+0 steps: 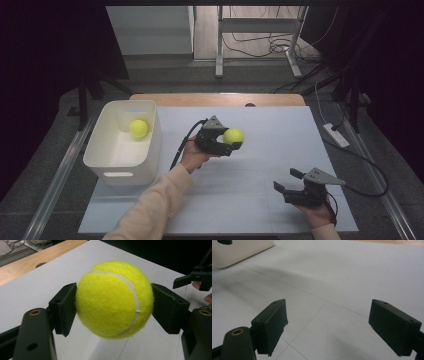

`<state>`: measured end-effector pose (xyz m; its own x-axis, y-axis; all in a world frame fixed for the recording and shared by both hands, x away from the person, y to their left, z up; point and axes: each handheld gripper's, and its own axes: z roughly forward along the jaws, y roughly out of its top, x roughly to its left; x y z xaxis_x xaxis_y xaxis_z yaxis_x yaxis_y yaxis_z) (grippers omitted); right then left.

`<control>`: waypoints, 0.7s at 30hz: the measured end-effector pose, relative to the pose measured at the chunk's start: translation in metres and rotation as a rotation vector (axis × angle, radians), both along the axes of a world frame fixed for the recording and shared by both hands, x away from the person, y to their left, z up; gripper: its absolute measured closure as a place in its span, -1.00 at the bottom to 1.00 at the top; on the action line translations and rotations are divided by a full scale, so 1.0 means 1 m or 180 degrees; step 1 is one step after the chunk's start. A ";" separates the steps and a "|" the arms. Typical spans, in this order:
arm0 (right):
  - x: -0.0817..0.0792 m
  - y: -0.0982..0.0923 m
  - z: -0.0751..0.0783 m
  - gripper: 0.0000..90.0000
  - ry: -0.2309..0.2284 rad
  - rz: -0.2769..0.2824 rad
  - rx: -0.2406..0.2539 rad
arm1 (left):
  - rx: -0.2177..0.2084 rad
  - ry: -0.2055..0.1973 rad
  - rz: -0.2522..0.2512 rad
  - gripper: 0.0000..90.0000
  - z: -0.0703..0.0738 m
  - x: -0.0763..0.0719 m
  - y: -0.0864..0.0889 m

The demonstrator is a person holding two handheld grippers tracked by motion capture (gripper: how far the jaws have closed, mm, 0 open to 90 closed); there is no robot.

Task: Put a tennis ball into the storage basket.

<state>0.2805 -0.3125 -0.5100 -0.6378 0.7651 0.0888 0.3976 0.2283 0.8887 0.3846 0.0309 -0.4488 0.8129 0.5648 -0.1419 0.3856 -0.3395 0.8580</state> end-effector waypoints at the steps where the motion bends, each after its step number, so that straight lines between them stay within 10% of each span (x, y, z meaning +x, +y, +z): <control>1: 0.000 0.000 0.000 -0.66 0.0000 0.0001 -0.0001 | 0.0000 -0.0002 0.0003 -0.40 0.000 0.000 0.001; 21: 0.000 0.001 -0.001 -0.66 0.0006 0.0007 -0.0017 | -0.0091 -0.0056 0.0083 -0.40 0.009 -0.004 0.021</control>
